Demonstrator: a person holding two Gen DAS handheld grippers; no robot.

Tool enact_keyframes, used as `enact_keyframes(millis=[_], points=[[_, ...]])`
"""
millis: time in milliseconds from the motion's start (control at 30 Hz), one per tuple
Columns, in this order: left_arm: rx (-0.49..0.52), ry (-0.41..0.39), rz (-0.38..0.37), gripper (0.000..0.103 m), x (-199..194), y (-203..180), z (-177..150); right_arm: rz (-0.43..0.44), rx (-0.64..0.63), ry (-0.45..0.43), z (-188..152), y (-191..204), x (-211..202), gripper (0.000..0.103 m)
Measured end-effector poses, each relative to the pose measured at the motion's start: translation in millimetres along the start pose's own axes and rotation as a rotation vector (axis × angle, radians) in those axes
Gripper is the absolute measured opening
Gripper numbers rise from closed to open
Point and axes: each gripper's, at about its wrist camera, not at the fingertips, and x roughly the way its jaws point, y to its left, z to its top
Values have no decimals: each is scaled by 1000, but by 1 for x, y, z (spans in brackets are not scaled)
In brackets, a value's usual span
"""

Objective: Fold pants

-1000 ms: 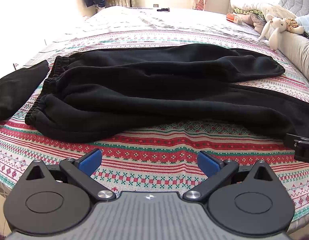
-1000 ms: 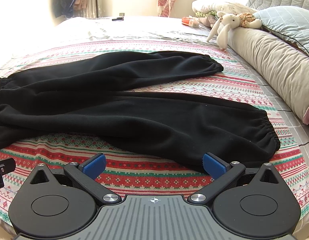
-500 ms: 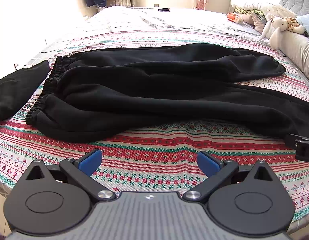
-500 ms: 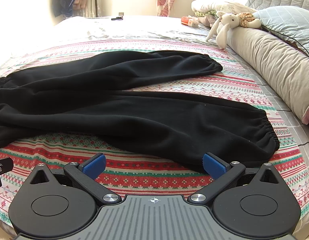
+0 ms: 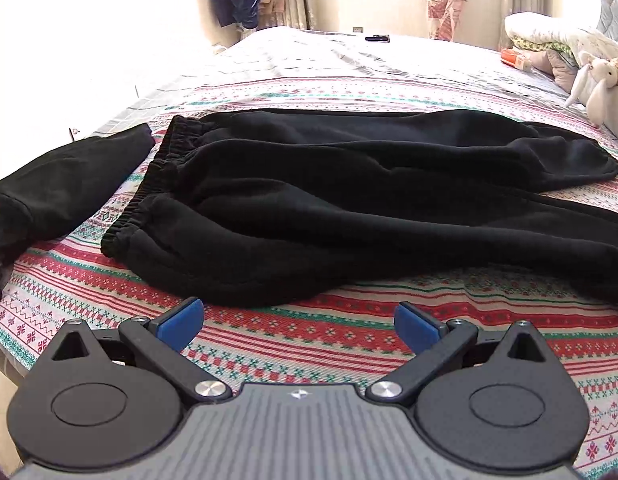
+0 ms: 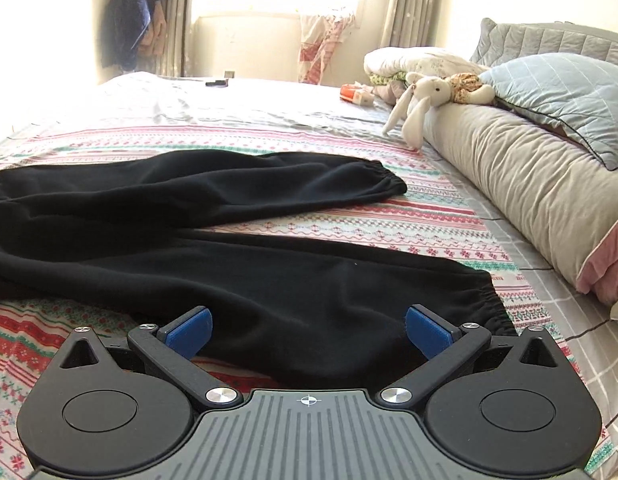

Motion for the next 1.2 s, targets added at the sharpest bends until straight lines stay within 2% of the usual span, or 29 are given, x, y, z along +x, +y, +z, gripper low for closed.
enact_keyframes(millis=[200,367,500,600,700,800,900,967,1000,1033,1067,1100,1133,1200], points=[[-105,54,-28,103,23,42,-6,74,55,89,-17,-22,19,103],[-183,105,-15,103,41,68,-15,102,-51,95,-33,-11,26,103],[-240,91,-56,103,44,83,-16,130,-90,82,-37,-4,29,102],[-301,87,-82,102,48,92,-14,83,-152,62,-38,4,32,101],[-375,79,-104,92,55,103,-13,-18,-237,60,-41,14,39,97],[-421,34,-102,87,60,111,-12,-81,-314,44,-46,21,44,90],[-460,1,-114,82,64,116,-12,-101,-349,20,-47,24,46,79],[-481,-9,-139,69,66,118,-11,-97,-362,5,-47,25,48,67],[-488,-12,-153,66,68,118,-10,-92,-369,-2,-46,26,49,62],[-491,-14,-160,55,70,118,-9,-84,-378,-7,-46,27,50,48],[-489,-8,-168,39,76,120,-6,-71,-388,-11,-44,27,51,34],[-478,-2,-160,29,77,118,-5,-62,-394,-13,-43,27,51,27],[-472,6,-151,11,79,118,-3,-56,-397,-15,-43,27,51,18],[-512,0,-154,9,78,124,-6,-56,-387,-35,-39,24,48,10]])
